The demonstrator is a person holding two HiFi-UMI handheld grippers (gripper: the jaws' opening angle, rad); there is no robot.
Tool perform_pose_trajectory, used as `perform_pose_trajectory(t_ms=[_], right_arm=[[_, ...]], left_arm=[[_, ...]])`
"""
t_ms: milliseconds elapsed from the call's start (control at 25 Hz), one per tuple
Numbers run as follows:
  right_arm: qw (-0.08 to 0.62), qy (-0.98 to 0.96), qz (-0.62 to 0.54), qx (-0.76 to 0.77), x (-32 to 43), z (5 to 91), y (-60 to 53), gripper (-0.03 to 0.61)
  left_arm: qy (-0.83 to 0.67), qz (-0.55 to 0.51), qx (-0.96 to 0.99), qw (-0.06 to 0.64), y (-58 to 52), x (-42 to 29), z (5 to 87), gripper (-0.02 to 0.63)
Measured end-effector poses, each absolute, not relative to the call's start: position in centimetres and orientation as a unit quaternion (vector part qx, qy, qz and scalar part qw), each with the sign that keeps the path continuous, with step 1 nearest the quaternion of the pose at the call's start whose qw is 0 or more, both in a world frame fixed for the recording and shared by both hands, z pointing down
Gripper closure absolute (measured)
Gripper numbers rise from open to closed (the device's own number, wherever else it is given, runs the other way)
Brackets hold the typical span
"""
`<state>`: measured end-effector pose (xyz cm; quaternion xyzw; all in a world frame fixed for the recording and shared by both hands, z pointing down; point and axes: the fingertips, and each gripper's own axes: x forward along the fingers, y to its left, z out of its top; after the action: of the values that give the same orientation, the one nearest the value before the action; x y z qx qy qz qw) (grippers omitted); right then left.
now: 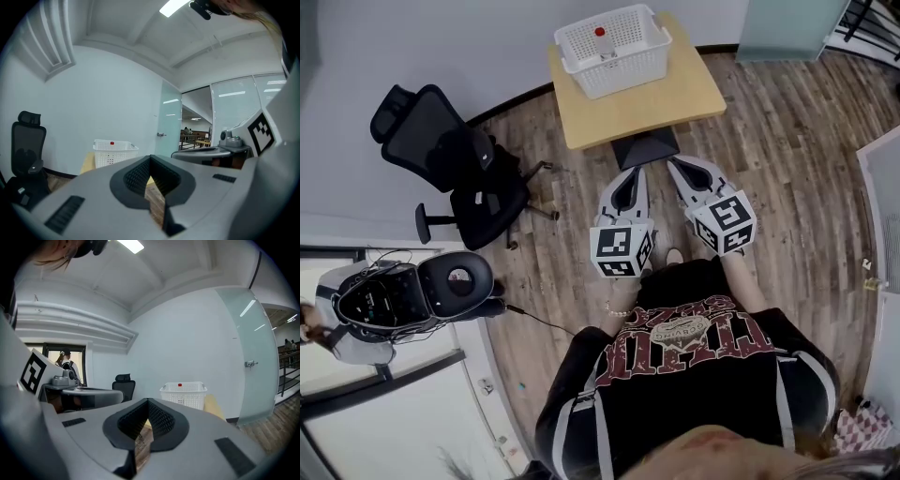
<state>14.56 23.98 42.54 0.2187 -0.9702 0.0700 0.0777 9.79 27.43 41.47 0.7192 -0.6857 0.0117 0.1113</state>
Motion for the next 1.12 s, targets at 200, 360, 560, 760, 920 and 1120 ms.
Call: perform_pose_trajectory(t_ms=[200, 360, 560, 760, 920, 1120], right_arm=[[0.08, -0.973, 0.068, 0.205, 14.4, 42.7, 23.6, 0.563], [0.078, -0.975, 0.068, 0.197, 13.9, 42.6, 23.6, 0.561], [0.079, -0.976, 0.068, 0.193, 13.0, 42.7, 23.4, 0.563], [0.08, -0.975, 0.069, 0.197, 11.7, 42.6, 22.6, 0.563], [0.085, -0.974, 0.068, 0.2, 10.9, 42.7, 21.6, 0.562], [0.09, -0.972, 0.069, 0.205, 9.3, 42.9, 20.5, 0.561]], left_arm=[[-0.697, 0.013, 0.708, 0.112, 27.2, 9.6, 41.8, 0.569], [-0.702, 0.014, 0.703, 0.114, 27.3, 9.2, 42.0, 0.569], [-0.707, 0.012, 0.698, 0.114, 27.1, 8.2, 41.9, 0.569], [-0.703, 0.011, 0.702, 0.116, 26.1, 6.9, 41.9, 0.569], [-0.697, 0.01, 0.708, 0.118, 24.9, 6.2, 41.8, 0.569], [-0.69, 0.011, 0.713, 0.122, 23.8, 4.7, 42.0, 0.569]])
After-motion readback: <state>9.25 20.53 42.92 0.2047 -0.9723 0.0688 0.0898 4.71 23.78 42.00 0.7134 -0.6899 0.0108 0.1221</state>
